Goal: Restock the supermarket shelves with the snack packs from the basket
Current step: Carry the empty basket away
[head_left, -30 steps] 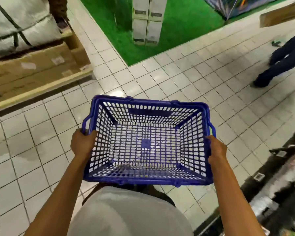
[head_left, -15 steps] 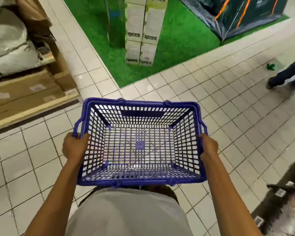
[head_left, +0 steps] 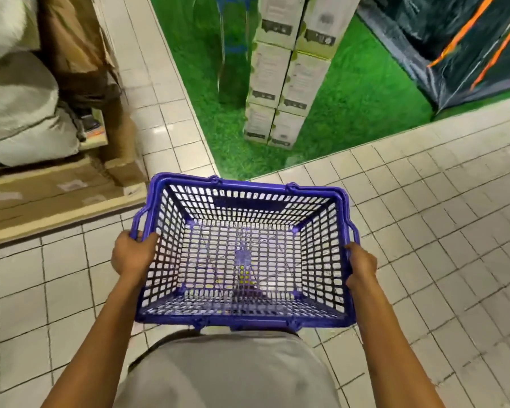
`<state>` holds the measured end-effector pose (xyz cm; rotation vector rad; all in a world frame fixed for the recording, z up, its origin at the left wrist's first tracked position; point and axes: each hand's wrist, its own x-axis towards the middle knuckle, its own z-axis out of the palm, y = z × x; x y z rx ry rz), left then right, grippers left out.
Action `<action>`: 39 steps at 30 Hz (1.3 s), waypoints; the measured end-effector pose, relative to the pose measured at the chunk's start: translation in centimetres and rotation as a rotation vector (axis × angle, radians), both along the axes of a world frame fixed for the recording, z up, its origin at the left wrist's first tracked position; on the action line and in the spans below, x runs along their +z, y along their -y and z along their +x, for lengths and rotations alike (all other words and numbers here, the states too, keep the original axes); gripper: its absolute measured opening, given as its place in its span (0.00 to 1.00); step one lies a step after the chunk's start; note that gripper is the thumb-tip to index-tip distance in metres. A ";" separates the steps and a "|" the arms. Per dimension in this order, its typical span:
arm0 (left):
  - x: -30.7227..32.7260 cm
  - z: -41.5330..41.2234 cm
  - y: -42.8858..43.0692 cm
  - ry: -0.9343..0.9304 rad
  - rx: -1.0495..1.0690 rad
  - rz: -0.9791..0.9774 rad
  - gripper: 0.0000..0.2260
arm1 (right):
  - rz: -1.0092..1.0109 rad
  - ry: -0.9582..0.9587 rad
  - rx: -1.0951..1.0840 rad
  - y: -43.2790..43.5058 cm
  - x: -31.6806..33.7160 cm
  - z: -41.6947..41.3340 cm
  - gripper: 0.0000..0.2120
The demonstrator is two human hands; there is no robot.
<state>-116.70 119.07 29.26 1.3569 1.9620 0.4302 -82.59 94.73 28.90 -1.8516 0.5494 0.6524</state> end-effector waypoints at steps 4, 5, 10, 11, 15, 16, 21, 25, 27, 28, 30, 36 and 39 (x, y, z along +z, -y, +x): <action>0.3 3.9 -4.9 0.014 0.064 -0.005 0.16 | 0.009 -0.004 0.113 -7.7 0.3 6.5 0.05; 0.3 4.8 -6.2 0.012 0.088 -0.006 0.16 | 0.014 0.007 0.138 -9.8 0.5 8.1 0.04; -0.1 7.9 -11.9 0.007 0.213 -0.034 0.16 | 0.009 0.045 0.253 -20.0 0.6 13.7 0.05; -0.3 8.4 -13.1 0.016 0.227 -0.038 0.16 | 0.012 0.048 0.270 -22.0 0.4 14.7 0.05; -2.0 10.3 -18.8 0.017 0.290 -0.048 0.16 | -0.004 0.042 0.344 -30.1 -1.0 17.5 0.06; -2.4 10.8 -20.3 0.017 0.303 -0.049 0.16 | -0.008 0.050 0.350 -32.1 -1.4 18.2 0.06; -5.1 13.4 -29.2 0.000 0.327 -0.082 0.15 | -0.071 0.054 0.422 -42.8 -3.9 20.9 0.06; -7.5 15.3 -35.7 -0.035 0.373 -0.134 0.16 | -0.146 0.029 0.517 -50.4 -6.9 23.9 0.08; -8.4 16.2 -38.2 -0.027 0.395 -0.160 0.16 | -0.183 0.026 0.538 -53.1 -7.9 25.1 0.11; -8.9 16.6 -39.1 -0.010 0.412 -0.173 0.16 | -0.181 0.029 0.532 -54.3 -8.4 25.5 0.12; -10.1 17.6 -41.1 0.039 0.459 -0.191 0.15 | -0.176 0.030 0.520 -56.6 -9.3 26.2 0.09; -16.2 20.7 -46.1 0.149 0.561 -0.188 0.13 | -0.114 -0.085 0.495 -62.9 -15.4 29.1 0.05; -20.3 21.8 -48.2 0.161 0.569 -0.200 0.12 | -0.116 -0.136 0.484 -65.7 -20.1 30.4 0.07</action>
